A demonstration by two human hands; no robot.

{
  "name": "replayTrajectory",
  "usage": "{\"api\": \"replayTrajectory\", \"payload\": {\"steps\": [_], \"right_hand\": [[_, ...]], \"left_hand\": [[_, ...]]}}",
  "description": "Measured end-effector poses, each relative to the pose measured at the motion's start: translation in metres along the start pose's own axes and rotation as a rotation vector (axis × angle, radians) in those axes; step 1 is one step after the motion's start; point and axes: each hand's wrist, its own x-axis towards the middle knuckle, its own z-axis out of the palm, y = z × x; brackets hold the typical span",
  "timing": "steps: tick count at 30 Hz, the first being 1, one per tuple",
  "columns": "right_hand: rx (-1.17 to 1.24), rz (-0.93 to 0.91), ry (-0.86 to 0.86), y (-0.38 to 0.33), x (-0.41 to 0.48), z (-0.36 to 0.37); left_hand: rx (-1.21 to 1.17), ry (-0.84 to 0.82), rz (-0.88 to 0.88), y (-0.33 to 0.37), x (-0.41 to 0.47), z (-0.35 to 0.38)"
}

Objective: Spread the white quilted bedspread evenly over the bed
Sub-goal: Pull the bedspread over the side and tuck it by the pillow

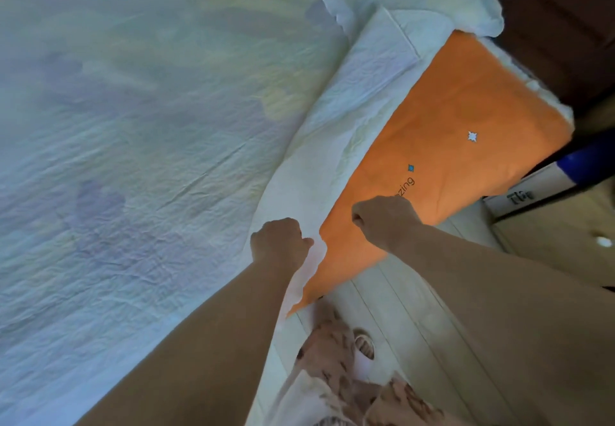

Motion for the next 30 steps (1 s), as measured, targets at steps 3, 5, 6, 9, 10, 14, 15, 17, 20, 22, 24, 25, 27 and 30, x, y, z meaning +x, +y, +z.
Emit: {"api": "replayTrajectory", "payload": {"steps": [3, 5, 6, 9, 10, 14, 15, 17, 20, 22, 24, 25, 27, 30], "right_hand": [[0.017, -0.001, -0.012, 0.007, 0.036, -0.006], [0.024, 0.011, 0.008, 0.011, 0.061, -0.006], [0.028, 0.019, 0.014, 0.013, 0.073, -0.006], [0.034, 0.036, -0.006, 0.019, 0.1, -0.002], [0.033, 0.033, -0.021, 0.021, 0.109, 0.002], [0.016, -0.026, -0.043, 0.028, 0.138, 0.013], [0.013, -0.049, -0.05, 0.03, 0.146, 0.016], [0.022, -0.089, -0.073, 0.03, 0.161, 0.02], [0.043, -0.165, -0.035, 0.027, 0.177, 0.024], [-0.004, -0.247, 0.049, 0.026, 0.182, 0.027], [-0.064, -0.325, 0.096, 0.024, 0.185, 0.028], [-0.079, -0.361, 0.095, 0.023, 0.185, 0.028], [-0.099, -0.435, 0.065, 0.02, 0.191, 0.027], [-0.127, -0.536, 0.016, 0.021, 0.203, 0.035]], "left_hand": [[0.046, 0.019, 0.006, 0.003, 0.037, 0.0], [0.061, 0.01, 0.014, 0.005, 0.058, 0.003], [0.065, 0.005, 0.018, 0.007, 0.066, 0.005], [0.082, -0.011, 0.008, 0.011, 0.084, 0.016], [0.075, -0.019, -0.014, 0.013, 0.091, 0.021], [0.052, -0.013, -0.1, 0.023, 0.112, 0.04], [0.056, -0.018, -0.115, 0.025, 0.116, 0.045], [0.066, -0.033, -0.146, 0.029, 0.124, 0.053], [0.068, -0.048, -0.186, 0.031, 0.129, 0.058], [0.0, -0.038, -0.229, 0.028, 0.13, 0.059], [-0.112, -0.069, -0.289, 0.03, 0.129, 0.058], [-0.152, -0.109, -0.315, 0.034, 0.128, 0.058], [-0.203, -0.167, -0.388, 0.048, 0.13, 0.062], [-0.174, -0.114, -0.521, 0.065, 0.143, 0.076]]}}
